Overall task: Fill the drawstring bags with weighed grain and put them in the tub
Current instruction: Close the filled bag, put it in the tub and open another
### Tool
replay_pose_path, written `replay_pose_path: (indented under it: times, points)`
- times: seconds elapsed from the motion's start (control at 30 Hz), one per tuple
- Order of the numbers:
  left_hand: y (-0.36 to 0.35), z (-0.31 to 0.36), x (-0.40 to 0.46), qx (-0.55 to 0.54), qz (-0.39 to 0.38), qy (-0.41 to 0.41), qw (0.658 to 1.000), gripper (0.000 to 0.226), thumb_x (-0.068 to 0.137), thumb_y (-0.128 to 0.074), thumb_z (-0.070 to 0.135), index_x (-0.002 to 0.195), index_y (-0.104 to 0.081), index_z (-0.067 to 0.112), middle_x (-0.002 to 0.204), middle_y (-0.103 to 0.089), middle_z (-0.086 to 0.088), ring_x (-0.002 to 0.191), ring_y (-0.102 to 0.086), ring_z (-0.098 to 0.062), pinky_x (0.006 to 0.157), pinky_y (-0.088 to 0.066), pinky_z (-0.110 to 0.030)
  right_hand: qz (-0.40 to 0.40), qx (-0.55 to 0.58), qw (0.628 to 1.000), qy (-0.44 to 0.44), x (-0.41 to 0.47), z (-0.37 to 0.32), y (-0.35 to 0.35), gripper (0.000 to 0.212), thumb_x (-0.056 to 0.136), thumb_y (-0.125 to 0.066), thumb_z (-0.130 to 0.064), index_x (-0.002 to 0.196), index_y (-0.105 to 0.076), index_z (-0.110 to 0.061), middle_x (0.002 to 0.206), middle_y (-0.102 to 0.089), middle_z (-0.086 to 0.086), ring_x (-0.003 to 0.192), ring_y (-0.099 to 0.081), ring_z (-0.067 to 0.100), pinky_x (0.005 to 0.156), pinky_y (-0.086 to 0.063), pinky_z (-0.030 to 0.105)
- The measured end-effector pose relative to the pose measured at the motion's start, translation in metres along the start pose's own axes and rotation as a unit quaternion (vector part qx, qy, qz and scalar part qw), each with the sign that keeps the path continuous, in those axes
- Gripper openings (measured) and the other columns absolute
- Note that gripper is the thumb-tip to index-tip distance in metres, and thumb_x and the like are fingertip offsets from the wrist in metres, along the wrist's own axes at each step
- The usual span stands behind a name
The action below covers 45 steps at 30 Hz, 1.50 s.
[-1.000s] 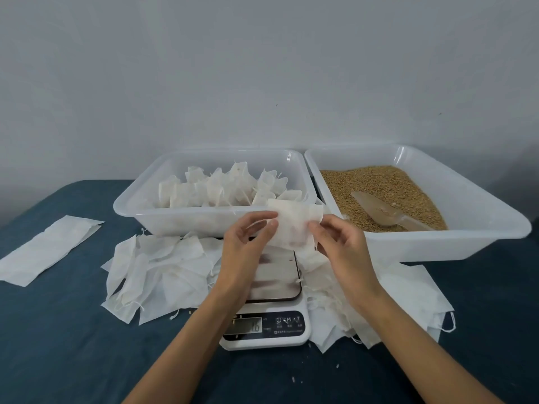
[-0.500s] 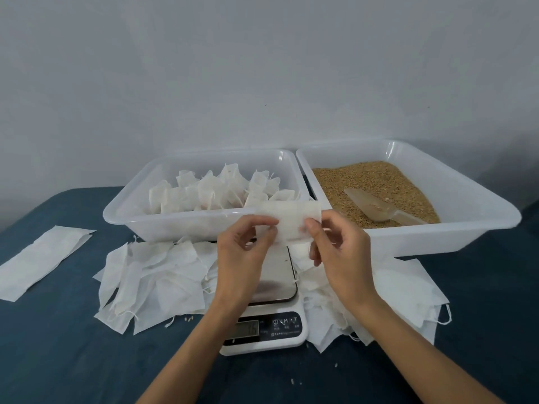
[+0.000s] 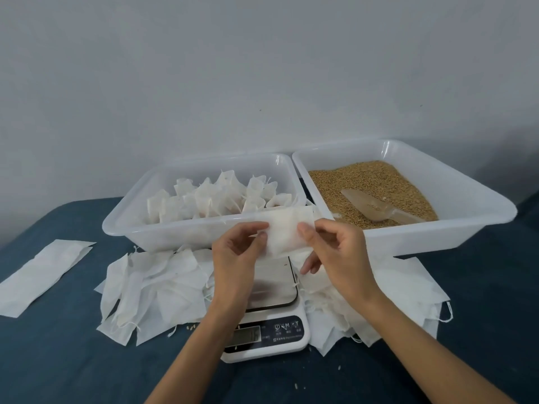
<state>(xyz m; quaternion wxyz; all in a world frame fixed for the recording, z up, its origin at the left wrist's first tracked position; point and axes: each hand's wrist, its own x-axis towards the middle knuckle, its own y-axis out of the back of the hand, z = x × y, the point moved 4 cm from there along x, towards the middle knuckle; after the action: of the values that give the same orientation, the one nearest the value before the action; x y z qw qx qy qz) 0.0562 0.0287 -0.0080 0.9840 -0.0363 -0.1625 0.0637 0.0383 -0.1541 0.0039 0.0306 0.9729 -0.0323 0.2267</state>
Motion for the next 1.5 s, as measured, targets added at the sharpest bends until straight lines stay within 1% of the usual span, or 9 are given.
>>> replay_pose_path:
  times: [0.3, 0.43, 0.53, 0.77, 0.9, 1.07, 1.2, 1.3, 1.5]
  points:
    - [0.004, -0.003, 0.002, -0.006, 0.021, 0.035, 0.999, 0.026, 0.097, -0.065, -0.004, 0.094, -0.080, 0.017, 0.088, -0.077, 0.002, 0.078, -0.065, -0.007, 0.064, -0.052, -0.018, -0.025, -0.122, 0.987, 0.103, -0.001, -0.014, -0.002, 0.022, 0.093, -0.073, -0.025, 0.075, -0.070, -0.013, 0.057, -0.062, -0.002, 0.045, -0.064, 0.017, 0.048, -0.048, 0.035]
    - [0.000, -0.003, 0.001, 0.004, 0.001, 0.042, 0.999, 0.029, 0.097, -0.066, -0.003, 0.091, -0.081, 0.022, 0.086, -0.077, 0.003, 0.075, -0.064, -0.005, 0.060, -0.051, -0.017, -0.045, -0.170, 0.970, 0.169, 0.000, -0.020, -0.006, 0.040, 0.092, -0.076, -0.027, 0.063, -0.049, -0.032, 0.057, -0.048, -0.011, 0.049, -0.058, 0.019, 0.051, -0.044, 0.030]
    - [0.000, -0.005, 0.002, -0.001, -0.010, 0.053, 0.999, 0.031, 0.098, -0.067, 0.000, 0.089, -0.082, 0.025, 0.086, -0.076, 0.003, 0.077, -0.065, -0.005, 0.061, -0.051, -0.019, -0.045, -0.168, 0.973, 0.151, 0.000, -0.012, -0.004, 0.048, 0.098, -0.067, -0.030, 0.060, -0.045, -0.013, 0.051, -0.047, 0.001, 0.048, -0.063, 0.015, 0.048, -0.047, 0.039]
    - [0.000, -0.006, 0.001, -0.014, -0.009, 0.062, 0.998, 0.030, 0.099, -0.066, 0.001, 0.094, -0.081, 0.026, 0.090, -0.077, 0.004, 0.079, -0.066, -0.008, 0.062, -0.053, -0.020, -0.048, -0.140, 0.978, 0.144, 0.003, -0.002, 0.001, 0.046, 0.100, -0.064, -0.035, 0.061, -0.042, -0.025, 0.046, -0.043, -0.004, 0.047, -0.067, 0.006, 0.049, -0.036, 0.012]
    - [0.004, -0.005, 0.003, -0.010, 0.029, 0.059, 0.998, 0.022, 0.097, -0.062, -0.006, 0.099, -0.077, 0.010, 0.093, -0.077, -0.004, 0.072, -0.060, -0.013, 0.060, -0.050, -0.022, -0.044, -0.144, 0.979, 0.135, 0.004, 0.001, 0.003, 0.041, 0.101, -0.062, -0.035, 0.065, -0.045, -0.025, 0.049, -0.043, -0.001, 0.050, -0.069, 0.005, 0.041, -0.039, 0.026]
    - [0.005, 0.015, -0.004, 0.174, 0.056, -0.093, 0.979, 0.029, 0.097, -0.063, 0.001, 0.117, -0.071, 0.021, 0.117, -0.069, 0.001, 0.106, -0.066, -0.013, 0.088, -0.053, -0.022, -0.072, -0.171, 0.978, 0.096, 0.007, 0.007, 0.002, 0.035, 0.102, -0.060, -0.031, 0.071, -0.049, -0.019, 0.059, -0.045, 0.002, 0.058, -0.072, 0.007, 0.049, -0.050, 0.042]
    - [-0.021, 0.018, -0.020, 0.271, -0.109, -0.187, 0.938, 0.069, 0.081, -0.066, 0.022, 0.147, -0.049, 0.025, 0.150, -0.047, 0.015, 0.147, -0.039, -0.011, 0.122, -0.030, -0.027, -0.076, -0.173, 0.978, 0.093, 0.006, 0.003, 0.000, 0.044, 0.101, -0.061, -0.038, 0.064, -0.039, -0.026, 0.052, -0.044, 0.002, 0.051, -0.067, 0.004, 0.048, -0.048, 0.042]
    - [-0.032, 0.007, -0.026, 0.308, -0.158, -0.158, 0.925, 0.082, 0.082, -0.077, 0.017, 0.153, -0.038, 0.030, 0.142, -0.049, 0.019, 0.143, -0.039, -0.002, 0.127, -0.025, -0.051, -0.092, -0.191, 0.972, 0.099, 0.005, 0.000, -0.004, 0.044, 0.099, -0.058, -0.053, 0.063, -0.051, -0.027, 0.051, -0.047, -0.003, 0.045, -0.045, 0.007, 0.048, -0.042, 0.034]
    - [-0.024, 0.009, -0.023, 0.312, -0.161, -0.110, 0.930, 0.070, 0.076, -0.057, 0.015, 0.145, -0.053, 0.026, 0.124, -0.057, 0.023, 0.126, -0.049, -0.002, 0.120, -0.034, -0.053, -0.128, -0.123, 0.983, 0.042, 0.002, -0.004, -0.004, 0.050, 0.094, -0.041, -0.074, 0.093, -0.074, -0.037, 0.081, -0.075, 0.001, 0.057, -0.071, 0.015, 0.059, -0.057, 0.037]
